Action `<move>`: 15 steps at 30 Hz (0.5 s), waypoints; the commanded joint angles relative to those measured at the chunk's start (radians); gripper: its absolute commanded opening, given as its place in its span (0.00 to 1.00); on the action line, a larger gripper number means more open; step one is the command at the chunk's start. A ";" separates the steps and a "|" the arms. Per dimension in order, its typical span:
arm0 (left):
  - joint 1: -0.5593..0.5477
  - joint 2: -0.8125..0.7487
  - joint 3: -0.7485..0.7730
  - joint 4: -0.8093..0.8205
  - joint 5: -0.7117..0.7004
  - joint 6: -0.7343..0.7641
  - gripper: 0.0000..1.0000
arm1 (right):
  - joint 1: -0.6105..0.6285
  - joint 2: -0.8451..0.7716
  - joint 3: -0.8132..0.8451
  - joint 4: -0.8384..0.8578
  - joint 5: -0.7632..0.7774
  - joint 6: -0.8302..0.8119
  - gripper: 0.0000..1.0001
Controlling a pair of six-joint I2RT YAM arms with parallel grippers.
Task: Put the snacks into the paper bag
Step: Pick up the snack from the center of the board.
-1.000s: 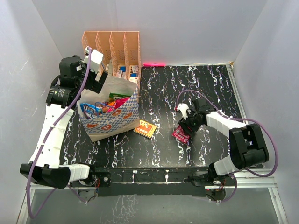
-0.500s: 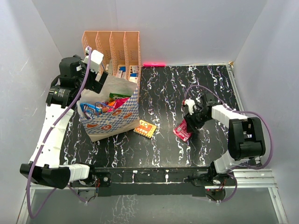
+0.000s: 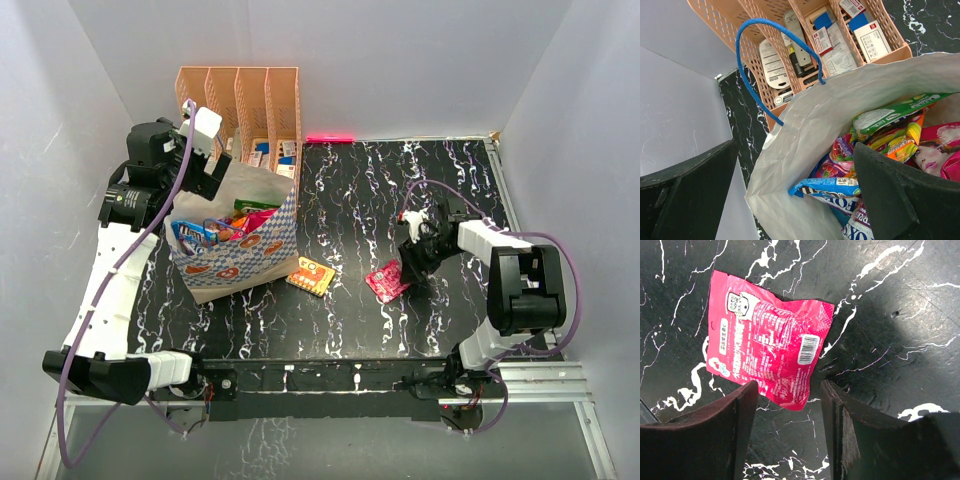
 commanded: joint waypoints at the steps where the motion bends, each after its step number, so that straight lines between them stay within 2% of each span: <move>1: 0.006 -0.034 0.006 -0.003 0.010 0.003 0.98 | -0.036 0.023 0.029 -0.024 -0.028 -0.018 0.55; 7: 0.006 -0.036 0.008 -0.007 0.010 0.003 0.98 | -0.037 0.032 0.009 -0.026 -0.019 -0.027 0.51; 15: 0.007 -0.029 0.009 -0.006 0.017 0.000 0.98 | -0.037 -0.037 -0.050 0.009 0.031 0.002 0.49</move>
